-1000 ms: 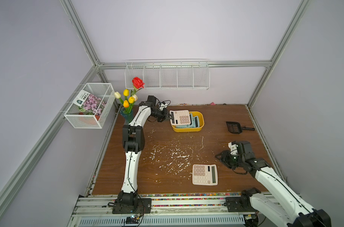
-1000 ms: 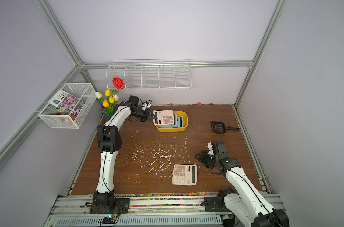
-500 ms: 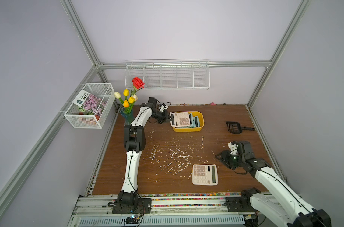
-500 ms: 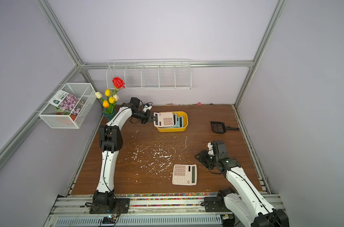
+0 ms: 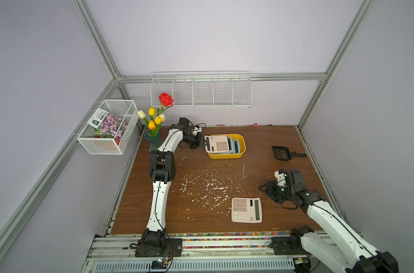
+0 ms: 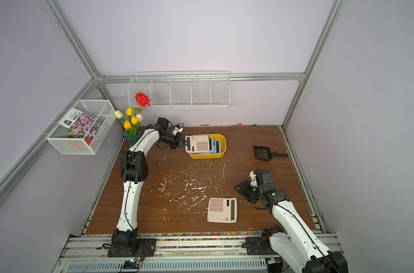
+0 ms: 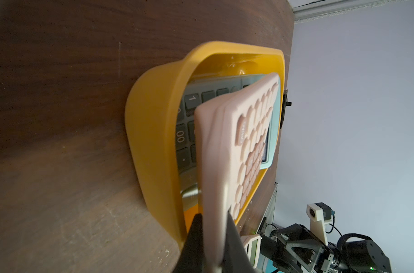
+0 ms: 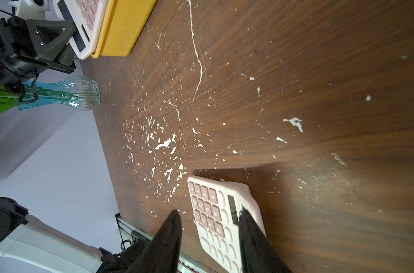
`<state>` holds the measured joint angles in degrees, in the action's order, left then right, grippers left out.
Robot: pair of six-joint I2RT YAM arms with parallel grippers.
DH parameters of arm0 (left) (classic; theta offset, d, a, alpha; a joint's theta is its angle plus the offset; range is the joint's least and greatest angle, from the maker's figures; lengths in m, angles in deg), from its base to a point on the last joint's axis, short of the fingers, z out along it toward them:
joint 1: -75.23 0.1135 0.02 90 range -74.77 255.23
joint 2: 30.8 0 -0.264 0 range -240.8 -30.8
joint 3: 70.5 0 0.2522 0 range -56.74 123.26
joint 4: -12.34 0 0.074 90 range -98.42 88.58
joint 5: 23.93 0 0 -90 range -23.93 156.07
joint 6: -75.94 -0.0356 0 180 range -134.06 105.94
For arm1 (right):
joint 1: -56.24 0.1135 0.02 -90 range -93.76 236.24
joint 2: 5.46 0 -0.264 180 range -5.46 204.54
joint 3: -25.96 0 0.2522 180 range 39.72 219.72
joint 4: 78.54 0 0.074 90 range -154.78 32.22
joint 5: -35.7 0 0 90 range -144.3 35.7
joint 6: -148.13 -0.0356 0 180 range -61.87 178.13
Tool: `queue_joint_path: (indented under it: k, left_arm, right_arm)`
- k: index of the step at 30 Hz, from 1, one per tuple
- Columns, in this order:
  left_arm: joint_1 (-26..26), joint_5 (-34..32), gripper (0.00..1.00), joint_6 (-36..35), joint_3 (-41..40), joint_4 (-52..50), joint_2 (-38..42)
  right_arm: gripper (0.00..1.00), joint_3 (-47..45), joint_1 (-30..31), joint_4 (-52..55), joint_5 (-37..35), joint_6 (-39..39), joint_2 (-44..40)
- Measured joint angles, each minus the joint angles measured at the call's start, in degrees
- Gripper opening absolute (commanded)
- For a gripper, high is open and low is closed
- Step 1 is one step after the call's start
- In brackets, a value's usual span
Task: Put the calculator in the storage box
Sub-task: Place the calculator in the storage box.
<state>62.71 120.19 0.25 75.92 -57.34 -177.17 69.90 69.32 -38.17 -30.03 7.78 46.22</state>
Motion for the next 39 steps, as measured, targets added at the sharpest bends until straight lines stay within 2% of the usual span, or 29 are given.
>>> queue_joint_path:
  k: [6,10,17,39]
  left_arm:
    - [0.0,0.1,0.12,0.0,0.3,0.0,-0.3]
    - [0.0,-0.4,0.26,0.0,0.6,0.0,-0.3]
    - [-0.1,-0.1,0.33,0.2,1.0,0.2,-0.3]
    - [-0.1,-1.9,0.36,2.1,1.5,3.4,-0.3]
  right_arm:
    - [0.43,-0.1,0.0,-0.1,0.0,0.0,0.0]
    - [0.43,-0.1,0.0,-0.1,0.0,0.0,0.0]
    - [0.43,-0.1,0.0,-0.1,0.0,0.0,0.0]
    - [0.43,-0.1,0.0,-0.1,0.0,0.0,-0.1]
